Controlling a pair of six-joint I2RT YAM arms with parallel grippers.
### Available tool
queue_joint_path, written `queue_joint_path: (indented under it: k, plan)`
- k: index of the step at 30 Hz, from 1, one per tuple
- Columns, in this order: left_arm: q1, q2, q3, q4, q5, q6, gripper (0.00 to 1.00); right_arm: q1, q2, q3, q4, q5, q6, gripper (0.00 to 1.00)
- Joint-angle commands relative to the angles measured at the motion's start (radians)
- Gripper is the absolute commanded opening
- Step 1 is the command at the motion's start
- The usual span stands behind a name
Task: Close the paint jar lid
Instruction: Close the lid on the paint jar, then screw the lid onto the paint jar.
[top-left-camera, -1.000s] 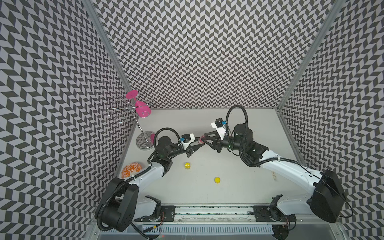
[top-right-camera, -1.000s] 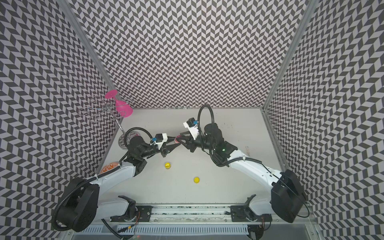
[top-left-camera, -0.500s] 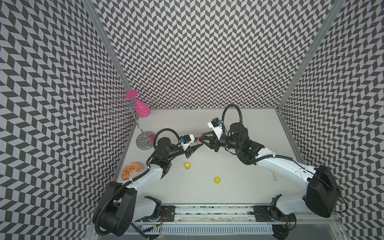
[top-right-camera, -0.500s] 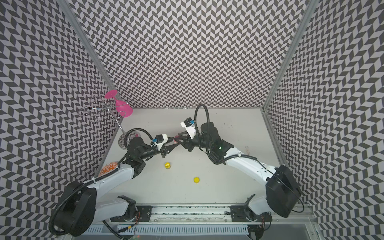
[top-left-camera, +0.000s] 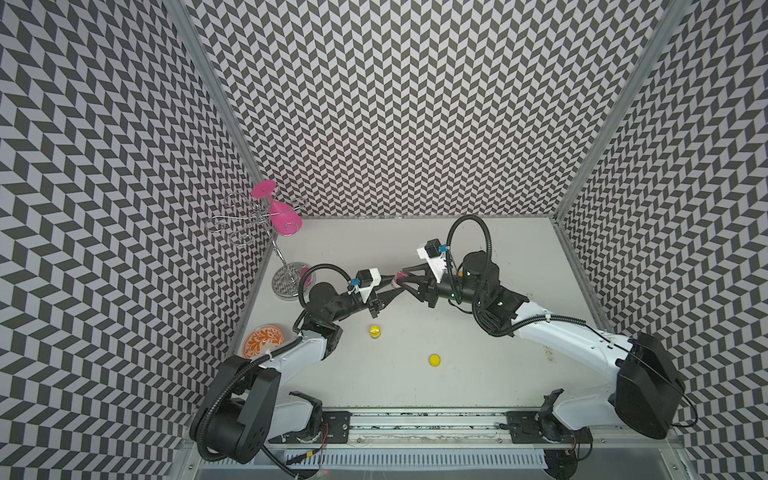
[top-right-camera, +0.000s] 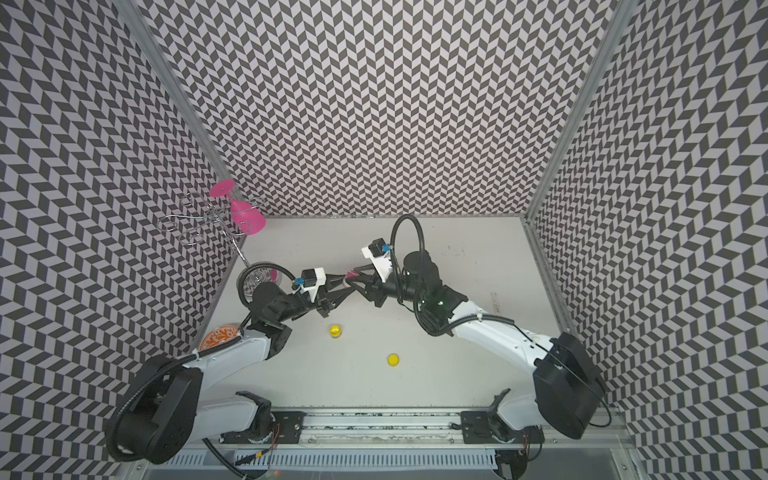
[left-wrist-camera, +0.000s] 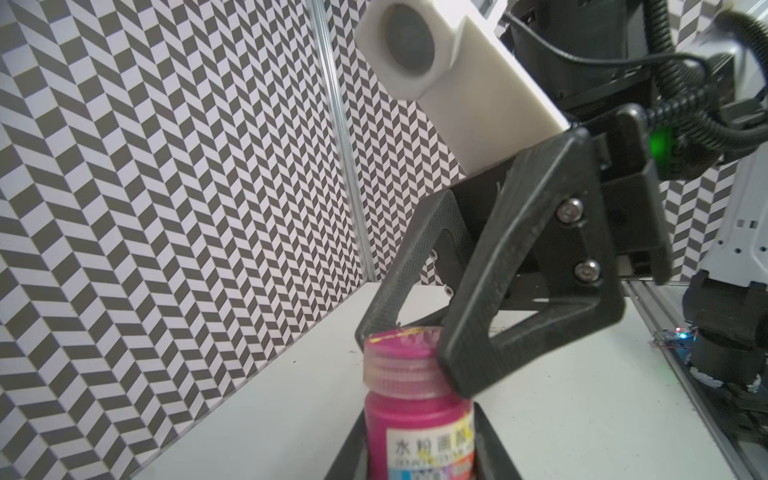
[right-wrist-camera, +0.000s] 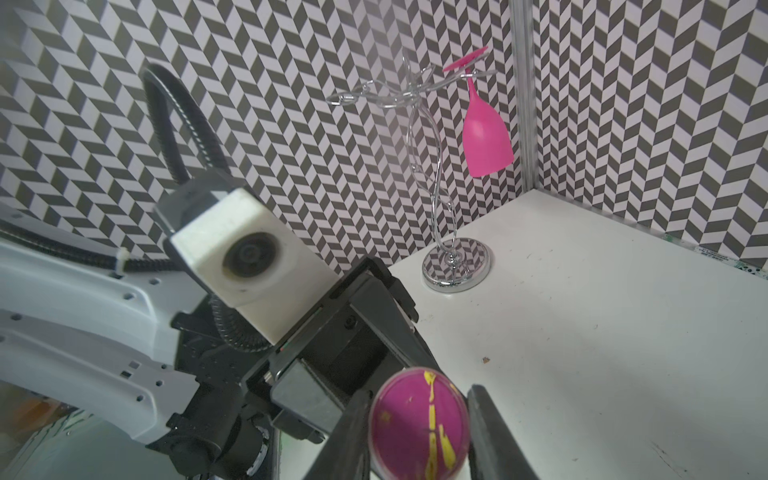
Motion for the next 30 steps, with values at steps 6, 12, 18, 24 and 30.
queue_joint_path:
  k: [6,12,18,24,30]
  plan:
    - [0.02,-0.015,0.044,0.409,0.048,-0.142,0.3,0.011,0.052,-0.046,-0.186,-0.045,0.026,0.35]
    - [0.02,-0.004,0.041,0.42,0.031,-0.146,0.3,0.012,0.056,-0.036,-0.172,-0.067,0.031,0.45]
    - [0.002,-0.032,0.052,0.209,-0.019,-0.004,0.31,0.016,0.012,-0.044,-0.181,-0.031,0.023,0.6]
    - [-0.011,-0.028,0.059,0.084,-0.076,0.1,0.31,0.015,-0.098,-0.083,-0.203,0.022,0.022,0.65]
    - [-0.018,-0.037,0.074,-0.008,-0.085,0.152,0.31,0.009,-0.217,-0.116,-0.276,0.117,0.001,0.65]
